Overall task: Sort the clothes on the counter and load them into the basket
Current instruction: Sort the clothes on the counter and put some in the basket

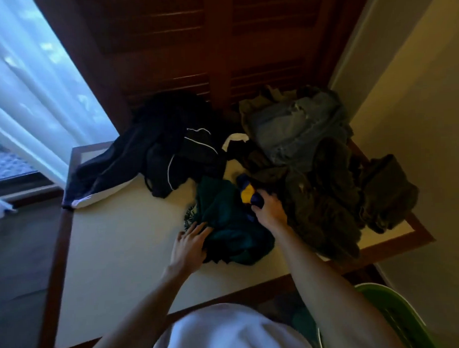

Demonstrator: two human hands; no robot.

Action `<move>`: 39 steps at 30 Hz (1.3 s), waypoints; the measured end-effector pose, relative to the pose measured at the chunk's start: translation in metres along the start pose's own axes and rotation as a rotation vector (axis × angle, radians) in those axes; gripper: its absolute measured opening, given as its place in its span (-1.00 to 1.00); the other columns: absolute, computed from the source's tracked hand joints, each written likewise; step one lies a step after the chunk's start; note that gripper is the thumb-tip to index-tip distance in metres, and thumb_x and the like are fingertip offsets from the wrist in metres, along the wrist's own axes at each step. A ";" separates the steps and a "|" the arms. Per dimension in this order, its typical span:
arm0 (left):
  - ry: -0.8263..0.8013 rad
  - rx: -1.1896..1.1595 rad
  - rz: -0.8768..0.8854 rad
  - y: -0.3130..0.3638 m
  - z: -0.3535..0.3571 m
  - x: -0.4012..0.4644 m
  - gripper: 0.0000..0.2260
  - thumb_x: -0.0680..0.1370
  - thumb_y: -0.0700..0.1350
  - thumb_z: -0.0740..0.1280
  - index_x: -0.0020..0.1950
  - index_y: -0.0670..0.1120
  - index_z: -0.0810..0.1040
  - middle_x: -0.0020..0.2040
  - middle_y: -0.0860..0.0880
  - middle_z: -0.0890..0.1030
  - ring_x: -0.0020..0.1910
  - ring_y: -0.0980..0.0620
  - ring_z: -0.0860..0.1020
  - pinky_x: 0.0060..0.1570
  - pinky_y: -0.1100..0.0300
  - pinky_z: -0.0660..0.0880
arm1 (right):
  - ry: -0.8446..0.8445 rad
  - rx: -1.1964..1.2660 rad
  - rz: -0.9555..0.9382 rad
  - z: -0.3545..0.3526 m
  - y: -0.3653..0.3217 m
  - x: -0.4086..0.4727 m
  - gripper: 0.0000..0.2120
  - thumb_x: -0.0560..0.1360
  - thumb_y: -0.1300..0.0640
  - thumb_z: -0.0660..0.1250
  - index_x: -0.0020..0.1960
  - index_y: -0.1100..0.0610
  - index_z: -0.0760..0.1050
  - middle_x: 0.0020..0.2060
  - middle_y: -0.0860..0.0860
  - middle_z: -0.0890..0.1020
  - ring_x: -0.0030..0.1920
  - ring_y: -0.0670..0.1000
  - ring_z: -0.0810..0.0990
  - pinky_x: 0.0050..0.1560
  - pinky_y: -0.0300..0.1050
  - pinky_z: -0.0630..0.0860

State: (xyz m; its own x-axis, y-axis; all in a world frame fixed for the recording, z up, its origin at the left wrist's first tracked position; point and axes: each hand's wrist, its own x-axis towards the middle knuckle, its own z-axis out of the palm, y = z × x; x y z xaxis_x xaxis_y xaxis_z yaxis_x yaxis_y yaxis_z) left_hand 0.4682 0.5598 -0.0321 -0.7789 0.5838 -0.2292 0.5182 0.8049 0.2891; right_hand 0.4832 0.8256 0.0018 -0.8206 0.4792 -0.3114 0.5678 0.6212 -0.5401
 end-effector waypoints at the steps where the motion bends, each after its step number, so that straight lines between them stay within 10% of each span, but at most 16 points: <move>1: 0.041 -0.021 -0.044 -0.013 -0.003 -0.005 -0.42 0.50 -0.11 0.45 0.52 0.04 0.42 0.54 0.00 0.41 0.56 -0.08 0.32 0.38 -0.10 0.36 | -0.068 0.069 0.042 0.004 0.003 0.007 -0.54 0.58 0.02 0.35 0.46 0.03 0.40 0.39 0.17 0.46 0.38 0.27 0.43 0.28 0.03 0.43; 9: 0.308 -0.222 -0.468 -0.084 -0.004 -0.074 -0.41 0.28 -0.23 0.44 0.33 -0.11 0.60 0.25 -0.17 0.65 0.21 -0.26 0.60 0.08 -0.22 0.48 | -0.430 0.627 0.036 0.057 -0.075 -0.055 -0.69 0.54 0.17 0.42 -0.34 0.14 0.41 -0.40 0.01 0.47 -0.34 -0.02 0.52 -0.28 -0.20 0.43; 13: 0.349 -0.276 -0.630 -0.081 -0.018 -0.097 -0.38 0.26 -0.08 0.30 0.35 -0.02 0.58 0.23 -0.14 0.64 0.15 -0.27 0.59 0.05 -0.13 0.53 | -0.655 0.907 0.079 0.056 -0.108 -0.082 -0.80 0.41 0.01 0.49 -0.19 0.15 0.65 -0.19 0.22 0.64 -0.15 0.21 0.61 -0.09 0.11 0.54; 18: 0.355 -0.273 -0.661 -0.064 -0.025 -0.099 -0.38 0.30 0.03 0.34 0.39 0.14 0.52 0.39 -0.08 0.51 0.32 -0.26 0.46 0.34 -0.21 0.32 | -0.515 1.326 0.259 0.012 -0.090 -0.051 -0.90 0.53 0.15 0.39 -0.11 0.04 0.68 0.00 0.17 0.69 0.01 0.18 0.67 0.11 0.09 0.58; 21: 0.403 -0.243 -0.596 -0.056 -0.025 -0.090 -0.36 0.32 0.03 0.29 0.44 0.13 0.47 0.52 -0.13 0.37 0.46 -0.31 0.31 0.43 -0.30 0.22 | -0.080 0.726 0.051 -0.008 -0.032 -0.021 -0.77 0.56 0.22 0.33 0.12 0.00 0.67 0.17 0.10 0.64 0.23 0.13 0.58 0.30 0.02 0.49; 28: 0.055 -0.242 -0.456 -0.048 -0.010 -0.028 -0.40 0.51 0.54 -0.03 0.52 0.54 -0.12 0.63 0.06 -0.39 0.62 -0.30 -0.20 0.48 -0.47 -0.03 | -0.424 -0.252 0.074 0.055 -0.016 -0.064 -0.13 0.40 -0.56 0.15 0.58 -0.28 -0.06 0.58 0.06 -0.31 0.55 0.38 -0.20 0.44 0.45 0.02; 32: 0.000 -0.082 -0.498 -0.047 -0.009 -0.023 -0.36 0.52 0.53 -0.11 0.59 0.40 0.01 0.67 -0.02 -0.25 0.61 -0.32 -0.05 0.49 -0.41 0.00 | -0.214 -0.339 -0.003 0.086 -0.050 -0.079 -0.35 0.53 -0.10 0.37 0.53 -0.15 0.16 0.53 0.12 0.10 0.47 0.32 0.15 0.37 0.28 0.32; 36: 0.039 -0.069 -0.490 -0.054 -0.010 -0.026 -0.25 0.46 0.51 -0.27 0.61 0.31 0.11 0.69 -0.03 -0.10 0.59 -0.32 0.07 0.48 -0.36 0.08 | -0.237 0.601 0.125 0.075 -0.090 -0.061 -0.57 0.41 0.18 0.53 0.24 0.06 0.52 0.16 -0.02 0.58 0.22 0.12 0.57 0.17 -0.02 0.54; 39: 0.054 -0.043 -0.451 -0.065 -0.010 -0.025 -0.20 0.44 0.47 -0.31 0.59 0.28 0.23 0.69 -0.04 -0.04 0.59 -0.33 0.09 0.46 -0.38 0.09 | 0.068 0.761 -0.051 0.050 -0.115 -0.053 -0.71 0.39 0.24 0.51 0.08 0.08 0.56 0.02 0.06 0.63 0.06 0.07 0.61 0.05 -0.04 0.55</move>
State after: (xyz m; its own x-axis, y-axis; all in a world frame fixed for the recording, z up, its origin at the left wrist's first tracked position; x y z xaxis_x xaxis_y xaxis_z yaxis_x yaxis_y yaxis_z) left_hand 0.4503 0.4911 -0.0355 -0.9412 0.1687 -0.2927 0.1090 0.9717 0.2097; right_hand 0.4579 0.6974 0.0412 -0.8246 0.5140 -0.2363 0.3076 0.0569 -0.9498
